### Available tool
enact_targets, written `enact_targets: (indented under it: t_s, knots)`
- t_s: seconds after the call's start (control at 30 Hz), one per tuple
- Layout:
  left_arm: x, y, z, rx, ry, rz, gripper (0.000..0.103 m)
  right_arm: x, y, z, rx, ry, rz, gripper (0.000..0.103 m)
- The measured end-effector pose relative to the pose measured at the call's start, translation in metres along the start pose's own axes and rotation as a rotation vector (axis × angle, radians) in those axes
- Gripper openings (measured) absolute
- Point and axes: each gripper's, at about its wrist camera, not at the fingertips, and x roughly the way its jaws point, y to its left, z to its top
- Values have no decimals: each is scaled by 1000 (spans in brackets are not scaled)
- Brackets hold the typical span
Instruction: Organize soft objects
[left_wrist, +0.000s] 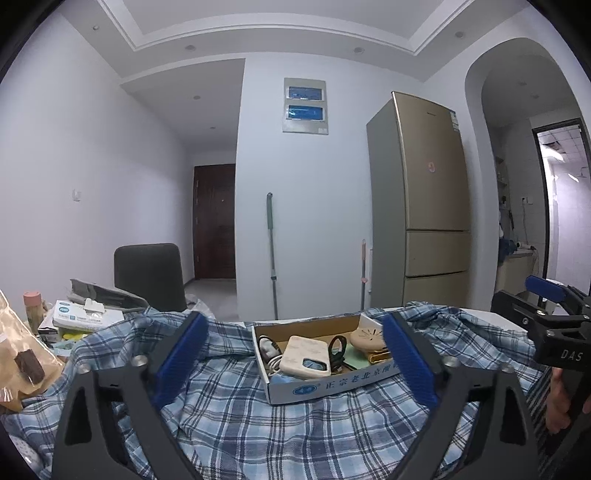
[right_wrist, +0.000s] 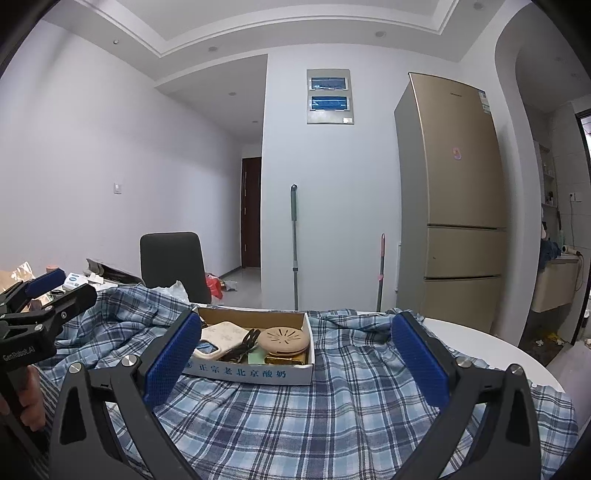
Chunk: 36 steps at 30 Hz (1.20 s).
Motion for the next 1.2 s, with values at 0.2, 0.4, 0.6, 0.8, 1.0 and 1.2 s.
enact_targets:
  t_s: [0.2,0.4,0.6,0.8,1.0,1.2]
  knots:
    - [2,3,0,-11,7,21,103,0,0,0,1,1,0,103]
    - [1,2,-1,-3,1,44,103,1,0,-1,4,0,-3,103]
    - [1,3,-1,-10,7,45,103,1,0,-1,9,2,-5,103]
    - [-4,4,1,-16,-17,49,103,2,1,-2,9,7,-7,103]
    - [-5,1,1,-9,-22,49,103,2,1,-2,10,8,-8,103]
    - [-5,2,1,-13,-20,49,103,2,1,-2,10,6,-9,103]
